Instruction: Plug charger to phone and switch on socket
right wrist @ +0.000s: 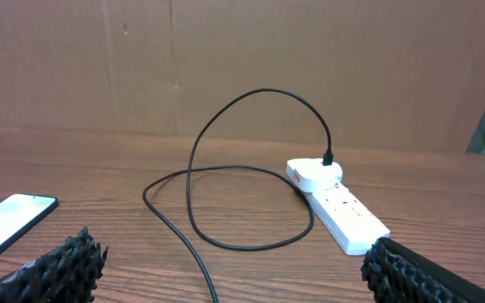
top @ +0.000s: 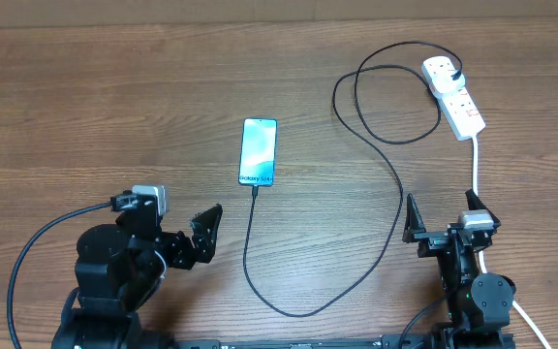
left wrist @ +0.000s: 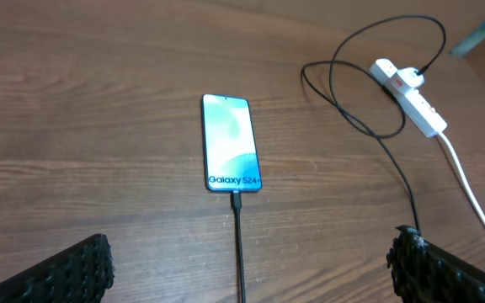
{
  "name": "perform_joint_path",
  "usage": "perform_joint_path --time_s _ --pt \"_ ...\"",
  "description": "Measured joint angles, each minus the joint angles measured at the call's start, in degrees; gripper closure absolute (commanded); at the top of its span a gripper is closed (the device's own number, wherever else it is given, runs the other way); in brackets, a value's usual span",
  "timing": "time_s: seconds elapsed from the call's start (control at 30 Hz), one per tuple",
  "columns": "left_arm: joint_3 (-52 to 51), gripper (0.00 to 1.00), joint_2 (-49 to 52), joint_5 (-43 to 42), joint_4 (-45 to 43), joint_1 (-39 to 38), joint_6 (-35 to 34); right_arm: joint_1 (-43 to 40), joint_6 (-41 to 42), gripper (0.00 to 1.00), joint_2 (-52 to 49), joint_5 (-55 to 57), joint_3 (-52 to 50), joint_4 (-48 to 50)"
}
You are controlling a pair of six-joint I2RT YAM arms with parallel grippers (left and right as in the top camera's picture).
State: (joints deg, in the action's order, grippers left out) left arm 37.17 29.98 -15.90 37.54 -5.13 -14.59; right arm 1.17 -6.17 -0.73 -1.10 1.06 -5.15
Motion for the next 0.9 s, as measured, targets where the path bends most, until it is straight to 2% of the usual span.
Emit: perform_joint_path --time_s 0.6,0.9 --pt "-3.93 0.00 -0.72 -1.09 -7.41 0.00 0.26 0.00 0.00 0.00 0.00 0.00 0.00 0.00" --pt "-3.93 0.00 -2.10 -1.09 -8.07 0.00 1.73 0.00 0.02 0.00 0.00 -0.02 0.00 -0.02"
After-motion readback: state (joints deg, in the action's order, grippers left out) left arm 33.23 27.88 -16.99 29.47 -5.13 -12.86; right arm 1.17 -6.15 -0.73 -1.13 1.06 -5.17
